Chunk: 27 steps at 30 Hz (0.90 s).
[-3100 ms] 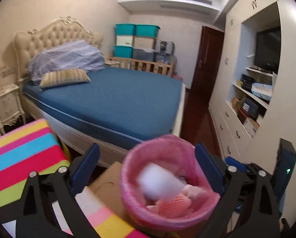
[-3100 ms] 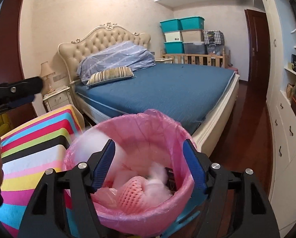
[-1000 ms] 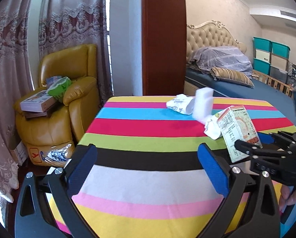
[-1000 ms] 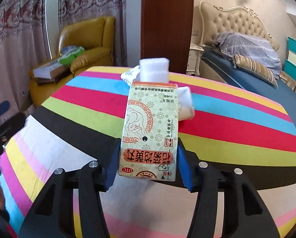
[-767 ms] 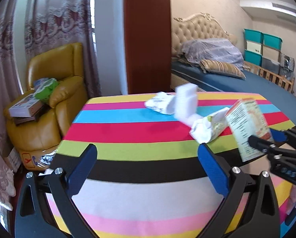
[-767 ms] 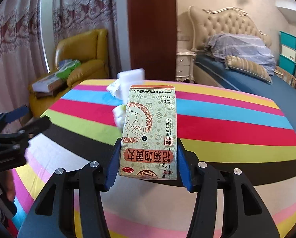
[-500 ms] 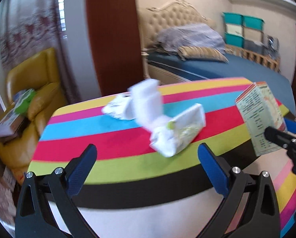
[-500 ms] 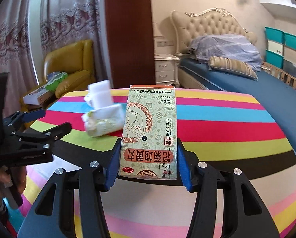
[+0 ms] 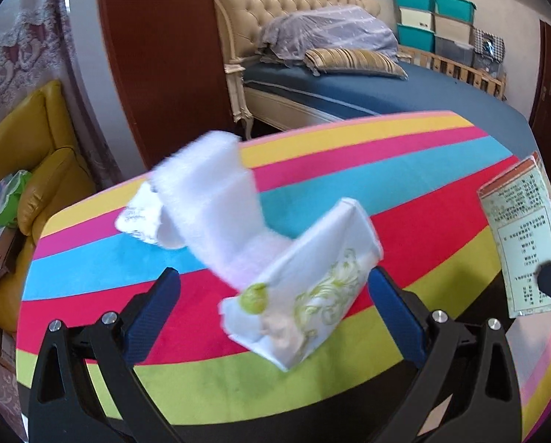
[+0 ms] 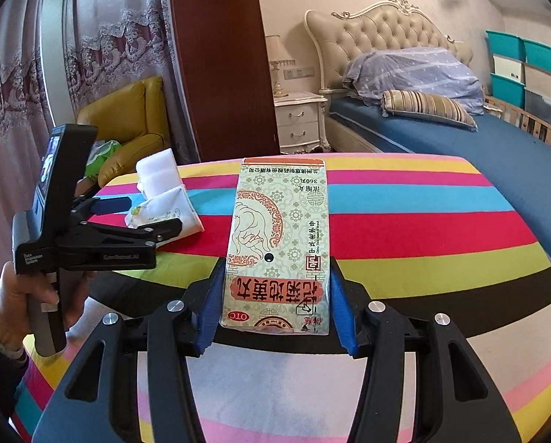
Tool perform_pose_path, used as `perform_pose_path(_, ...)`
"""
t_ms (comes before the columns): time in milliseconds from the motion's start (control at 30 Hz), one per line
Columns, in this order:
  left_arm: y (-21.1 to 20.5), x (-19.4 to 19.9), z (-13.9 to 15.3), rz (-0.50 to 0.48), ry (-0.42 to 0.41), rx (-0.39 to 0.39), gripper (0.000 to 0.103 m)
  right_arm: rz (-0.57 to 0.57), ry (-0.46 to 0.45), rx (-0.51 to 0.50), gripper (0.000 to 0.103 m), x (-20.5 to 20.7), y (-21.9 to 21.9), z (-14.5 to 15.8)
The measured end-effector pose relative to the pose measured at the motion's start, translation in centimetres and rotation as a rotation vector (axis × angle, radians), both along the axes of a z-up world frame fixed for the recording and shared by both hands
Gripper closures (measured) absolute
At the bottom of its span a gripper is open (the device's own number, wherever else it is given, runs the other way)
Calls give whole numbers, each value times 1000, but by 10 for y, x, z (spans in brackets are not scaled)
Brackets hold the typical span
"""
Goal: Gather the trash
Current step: 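Grasp the printed medicine box with the right tool while the left tool grasps the white paper bag, then lift the medicine box and paper bag off the table with both tools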
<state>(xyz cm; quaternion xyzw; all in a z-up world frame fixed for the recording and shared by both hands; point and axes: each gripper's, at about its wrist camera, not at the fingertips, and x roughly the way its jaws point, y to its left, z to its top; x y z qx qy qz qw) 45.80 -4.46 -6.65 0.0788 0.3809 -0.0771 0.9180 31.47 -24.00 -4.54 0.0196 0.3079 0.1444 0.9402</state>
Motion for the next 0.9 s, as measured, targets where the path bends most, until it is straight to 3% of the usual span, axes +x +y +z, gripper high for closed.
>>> perform_pose_path(67, -5, 2, -1, -29, 6, -2, 8, -2, 6, 9, 54, 1, -2, -1)
perform_pose_path(100, -9, 1, -3, -44, 11, 0, 24, -5, 6, 12, 54, 2, -2, -1)
perform_pose_path(200, -14, -6, -10, -61, 42, -4, 42, -11, 19, 17, 54, 5, -2, -1)
perform_pose_path(367, -10, -29, -2, -47, 8, -80, 44, -14, 22, 19, 54, 7, -2, -1)
perform_pose_path(733, -5, -118, 8, 52, -115, -106, 44, 0, 24, -12, 54, -5, 10, 2)
perform_pose_path(900, 0, -156, 13, 95, -169, -153, 44, 13, 15, -37, 54, -20, 16, 2)
